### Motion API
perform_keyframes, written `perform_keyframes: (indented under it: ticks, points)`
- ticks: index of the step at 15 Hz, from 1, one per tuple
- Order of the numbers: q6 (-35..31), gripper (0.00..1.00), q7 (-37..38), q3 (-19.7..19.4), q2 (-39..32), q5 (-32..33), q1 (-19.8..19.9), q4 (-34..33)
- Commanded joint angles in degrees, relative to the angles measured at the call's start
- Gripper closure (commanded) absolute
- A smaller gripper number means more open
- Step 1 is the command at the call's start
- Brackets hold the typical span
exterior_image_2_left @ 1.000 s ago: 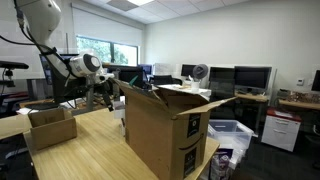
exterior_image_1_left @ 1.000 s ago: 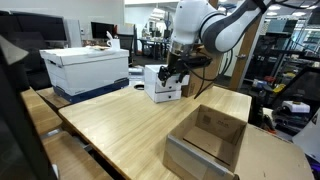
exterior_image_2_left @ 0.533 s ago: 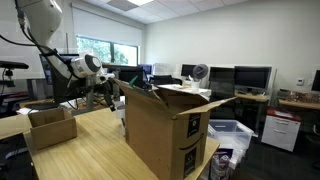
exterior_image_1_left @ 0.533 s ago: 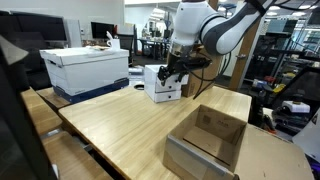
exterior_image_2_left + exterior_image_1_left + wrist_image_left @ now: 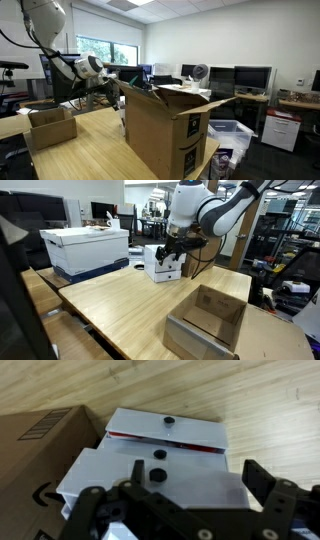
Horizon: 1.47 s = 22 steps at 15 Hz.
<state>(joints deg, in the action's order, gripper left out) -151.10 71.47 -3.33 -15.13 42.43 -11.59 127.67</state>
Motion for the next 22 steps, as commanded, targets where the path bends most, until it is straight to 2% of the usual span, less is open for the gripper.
perform_keyframes:
  ticks: [1, 15, 18, 20, 22]
  points:
    - [-0.90, 0.00, 1.41, -0.27, -1.62, 1.47, -0.12, -1.72]
    - [-1.49, 0.00, 2.02, -2.00, -4.42, 2.43, -0.37, -5.50]
    - [-4.62, 0.00, -2.55, -0.52, -3.80, -0.17, 1.18, -4.15]
    - [-7.40, 0.00, -10.31, 1.81, -2.39, -4.61, 2.78, -2.06]
    - [-8.66, 0.00, -14.15, 2.31, -1.89, -6.96, 2.91, -1.48]
